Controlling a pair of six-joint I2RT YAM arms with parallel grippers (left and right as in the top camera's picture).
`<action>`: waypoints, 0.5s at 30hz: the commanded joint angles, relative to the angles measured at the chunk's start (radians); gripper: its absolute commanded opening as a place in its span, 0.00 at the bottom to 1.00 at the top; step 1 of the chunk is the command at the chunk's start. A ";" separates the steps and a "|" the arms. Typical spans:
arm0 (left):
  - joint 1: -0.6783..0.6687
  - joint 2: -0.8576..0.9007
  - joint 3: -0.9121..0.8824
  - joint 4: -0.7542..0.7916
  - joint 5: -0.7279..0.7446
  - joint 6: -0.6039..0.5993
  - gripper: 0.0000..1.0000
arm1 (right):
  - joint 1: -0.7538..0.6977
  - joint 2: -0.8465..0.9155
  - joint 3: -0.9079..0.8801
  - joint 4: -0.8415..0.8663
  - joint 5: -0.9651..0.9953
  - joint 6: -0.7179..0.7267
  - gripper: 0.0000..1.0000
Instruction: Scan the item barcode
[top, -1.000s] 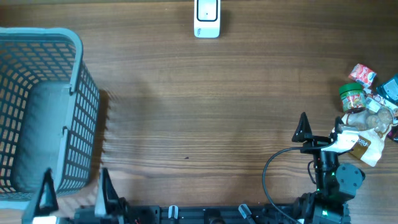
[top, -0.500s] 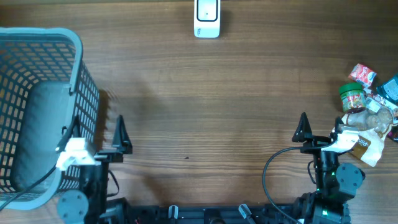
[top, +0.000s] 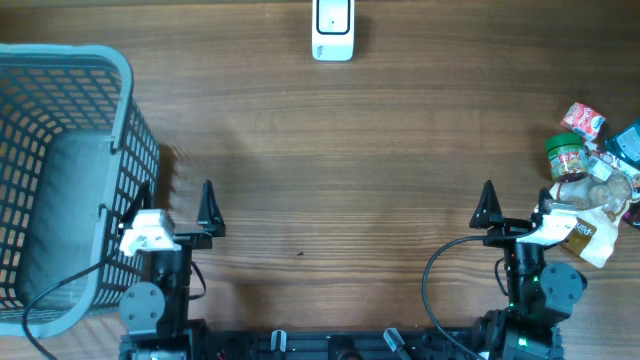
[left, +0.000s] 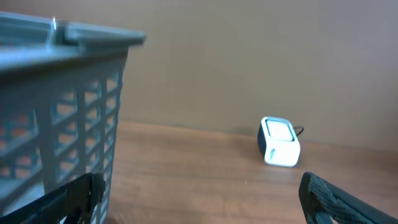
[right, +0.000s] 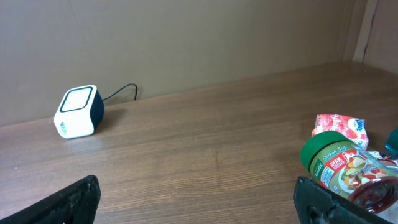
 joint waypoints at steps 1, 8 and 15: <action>-0.007 -0.009 -0.039 -0.027 -0.038 0.002 1.00 | -0.001 0.002 -0.001 0.005 0.014 0.018 1.00; -0.009 -0.009 -0.039 -0.119 -0.043 0.002 1.00 | -0.001 0.002 -0.001 0.005 0.014 0.018 1.00; -0.010 -0.006 -0.039 -0.117 -0.043 0.002 1.00 | -0.001 0.002 -0.001 0.005 0.014 0.018 1.00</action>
